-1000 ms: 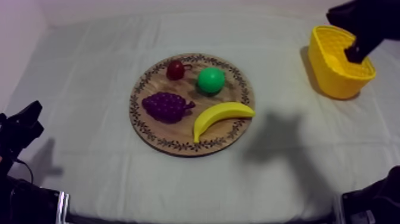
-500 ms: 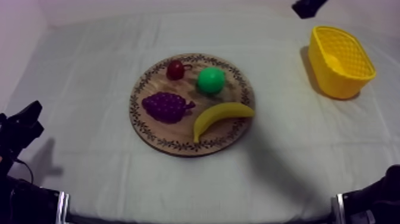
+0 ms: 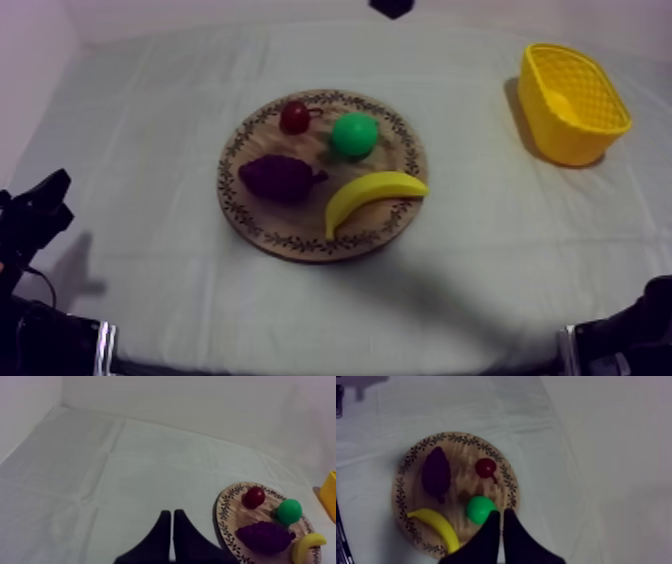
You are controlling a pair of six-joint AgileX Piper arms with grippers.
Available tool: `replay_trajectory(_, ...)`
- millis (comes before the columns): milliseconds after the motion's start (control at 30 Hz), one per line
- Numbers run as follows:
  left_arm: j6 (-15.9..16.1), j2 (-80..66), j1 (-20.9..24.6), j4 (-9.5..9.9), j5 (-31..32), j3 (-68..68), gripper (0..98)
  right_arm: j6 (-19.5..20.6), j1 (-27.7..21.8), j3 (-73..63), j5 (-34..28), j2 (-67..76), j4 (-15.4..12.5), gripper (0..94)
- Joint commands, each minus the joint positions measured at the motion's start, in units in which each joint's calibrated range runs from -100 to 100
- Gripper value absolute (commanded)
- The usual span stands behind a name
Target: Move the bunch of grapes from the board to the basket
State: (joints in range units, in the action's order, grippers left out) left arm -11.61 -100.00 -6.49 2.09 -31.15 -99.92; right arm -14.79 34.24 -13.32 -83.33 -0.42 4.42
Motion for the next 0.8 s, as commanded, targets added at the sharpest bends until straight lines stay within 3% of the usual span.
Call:
replay_trajectory(0, 0.01, 0.00, 0.01, 0.04, 0.03, 0.04, 0.1, -0.06, 0.74, -5.35, -2.25, -3.73, 0.10, 0.6)
replay_trajectory(400, 0.01, 0.00, 0.01, 0.04, 0.03, 0.04, 0.1, -0.39, 4.29, -16.99, -12.75, -17.77, 1.56, 0.6)
replay_trajectory(767, 0.01, 0.00, 0.01, 0.04, 0.03, 0.04, 0.1, -0.39, 4.50, -19.96, -14.94, -24.86, 2.69, 0.6)
